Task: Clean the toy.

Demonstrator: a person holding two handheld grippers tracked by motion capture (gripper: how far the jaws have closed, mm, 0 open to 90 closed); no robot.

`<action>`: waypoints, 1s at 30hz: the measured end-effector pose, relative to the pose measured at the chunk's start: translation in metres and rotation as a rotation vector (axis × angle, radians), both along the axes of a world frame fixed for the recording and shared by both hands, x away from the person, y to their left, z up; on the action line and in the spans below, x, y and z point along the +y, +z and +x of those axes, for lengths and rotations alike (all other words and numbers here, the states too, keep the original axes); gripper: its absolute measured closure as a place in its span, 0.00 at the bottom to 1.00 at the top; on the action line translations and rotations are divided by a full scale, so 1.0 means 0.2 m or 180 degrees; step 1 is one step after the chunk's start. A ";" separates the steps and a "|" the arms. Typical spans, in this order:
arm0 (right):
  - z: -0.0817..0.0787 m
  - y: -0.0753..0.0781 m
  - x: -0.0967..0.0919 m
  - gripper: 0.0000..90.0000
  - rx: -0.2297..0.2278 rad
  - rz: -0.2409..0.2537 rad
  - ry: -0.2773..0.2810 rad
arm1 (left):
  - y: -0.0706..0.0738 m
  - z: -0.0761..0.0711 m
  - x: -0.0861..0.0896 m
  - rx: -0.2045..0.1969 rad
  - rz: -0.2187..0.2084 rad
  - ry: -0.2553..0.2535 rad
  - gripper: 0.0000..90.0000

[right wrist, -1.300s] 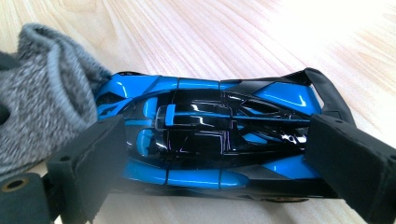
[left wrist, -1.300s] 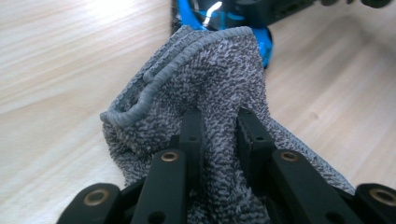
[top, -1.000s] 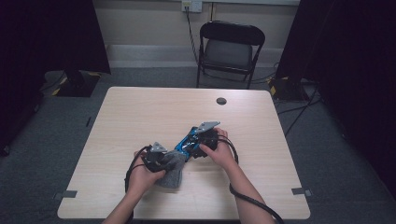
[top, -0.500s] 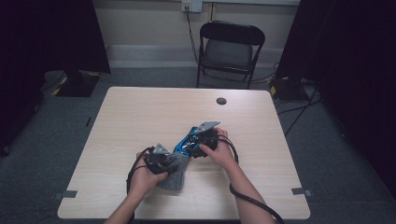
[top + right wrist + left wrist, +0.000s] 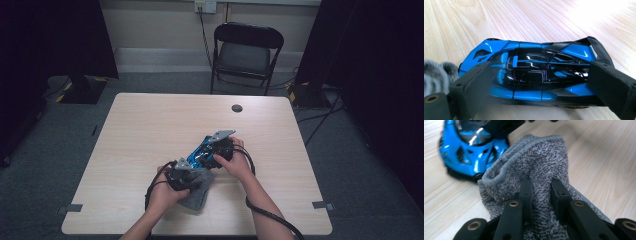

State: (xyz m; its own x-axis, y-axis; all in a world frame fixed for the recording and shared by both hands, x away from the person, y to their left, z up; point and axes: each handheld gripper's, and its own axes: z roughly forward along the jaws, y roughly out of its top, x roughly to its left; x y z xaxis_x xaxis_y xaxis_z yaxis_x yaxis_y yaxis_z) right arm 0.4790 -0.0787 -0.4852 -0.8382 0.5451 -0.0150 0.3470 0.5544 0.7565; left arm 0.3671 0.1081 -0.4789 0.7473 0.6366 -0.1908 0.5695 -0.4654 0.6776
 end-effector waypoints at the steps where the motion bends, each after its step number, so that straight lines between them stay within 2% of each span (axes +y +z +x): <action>1: 0.00 0.00 0.00 0.06 -0.0002 0.0002 0.0001 | 0.00 0.00 -0.01 -0.0010 0.0003 -0.0021 0.82; 7: 0.00 0.00 0.00 0.06 -0.0005 0.0005 0.0004 | 0.00 -0.02 -0.05 0.0005 -0.0051 -0.0197 0.82; 11: 0.00 0.00 0.00 0.06 -0.0008 0.0019 -0.0005 | 0.03 -0.04 -0.05 0.0005 -0.0090 -0.0206 0.82; 16: 0.00 -0.01 -0.01 0.06 -0.0014 0.0042 0.0002 | 0.08 -0.05 0.01 -0.0020 -0.0146 -0.0197 0.82; 21: 0.00 -0.01 -0.01 0.06 -0.0009 0.0039 0.0007 | 0.13 -0.04 0.12 -0.0099 -0.0200 -0.0069 0.82; 30: 0.00 -0.01 -0.01 0.06 -0.0012 0.0044 0.0002 | 0.17 0.05 0.31 -0.0164 -0.0303 0.0277 0.82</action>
State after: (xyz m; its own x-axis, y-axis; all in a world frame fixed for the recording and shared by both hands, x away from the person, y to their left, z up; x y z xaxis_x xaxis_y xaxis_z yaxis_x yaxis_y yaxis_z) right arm 0.4784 -0.0798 -0.4863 -0.8384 0.5449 -0.0106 0.3439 0.5441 0.7653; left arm 0.3765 0.1697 -0.4451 0.7004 0.6802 -0.2163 0.5682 -0.3480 0.7457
